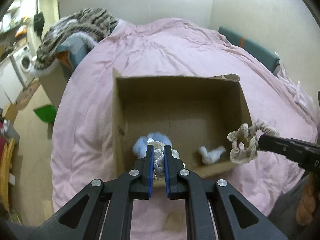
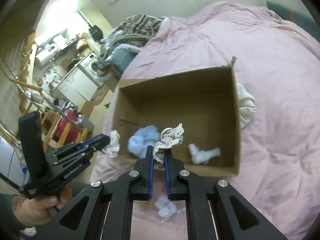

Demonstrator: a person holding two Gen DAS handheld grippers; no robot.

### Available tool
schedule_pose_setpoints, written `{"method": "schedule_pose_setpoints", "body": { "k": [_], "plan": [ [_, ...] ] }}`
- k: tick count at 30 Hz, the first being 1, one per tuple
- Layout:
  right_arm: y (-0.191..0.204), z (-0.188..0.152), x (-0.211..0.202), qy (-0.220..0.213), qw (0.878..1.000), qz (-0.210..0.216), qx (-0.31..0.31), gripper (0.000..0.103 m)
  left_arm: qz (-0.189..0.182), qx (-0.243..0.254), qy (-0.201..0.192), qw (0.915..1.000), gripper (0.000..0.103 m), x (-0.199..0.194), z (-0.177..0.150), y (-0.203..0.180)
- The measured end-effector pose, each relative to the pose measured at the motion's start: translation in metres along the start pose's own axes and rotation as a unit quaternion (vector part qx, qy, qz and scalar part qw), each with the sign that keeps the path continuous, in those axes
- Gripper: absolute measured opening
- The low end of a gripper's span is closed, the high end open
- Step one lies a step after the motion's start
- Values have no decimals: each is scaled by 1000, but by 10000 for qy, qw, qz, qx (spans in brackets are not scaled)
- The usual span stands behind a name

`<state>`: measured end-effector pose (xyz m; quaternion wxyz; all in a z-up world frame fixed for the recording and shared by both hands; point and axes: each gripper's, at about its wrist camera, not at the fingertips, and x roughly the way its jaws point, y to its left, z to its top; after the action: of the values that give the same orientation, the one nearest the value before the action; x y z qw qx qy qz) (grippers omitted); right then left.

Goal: Organize soft objects
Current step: 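Lower both held items into the box and open both grippers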

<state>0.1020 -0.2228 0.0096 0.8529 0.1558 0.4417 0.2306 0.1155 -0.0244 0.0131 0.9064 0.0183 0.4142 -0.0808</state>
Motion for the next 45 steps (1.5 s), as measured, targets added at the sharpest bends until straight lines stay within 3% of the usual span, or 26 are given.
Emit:
{"method": "schedule_pose_setpoints", "body": {
  "k": [8,12,27,42,45],
  "plan": [
    [-22,-5,24,170,9990,-288,297,11,-58,207,-47,9998,9,39,5,-14],
    [-27,-8,32,266,9982,-376,395,11,-153,52,171,9997,9,52,2,-12],
    [-31,-13,56,719,9945,-612,455,11,25,-58,277,9996,9,61,-2,-11],
    [-35,-13,60,755,9932,-652,600,12,23,66,192,9998,11,55,-6,-16],
    [-36,-11,59,731,9932,-629,658,12,29,114,165,9998,17,54,-7,-18]
  ]
}}
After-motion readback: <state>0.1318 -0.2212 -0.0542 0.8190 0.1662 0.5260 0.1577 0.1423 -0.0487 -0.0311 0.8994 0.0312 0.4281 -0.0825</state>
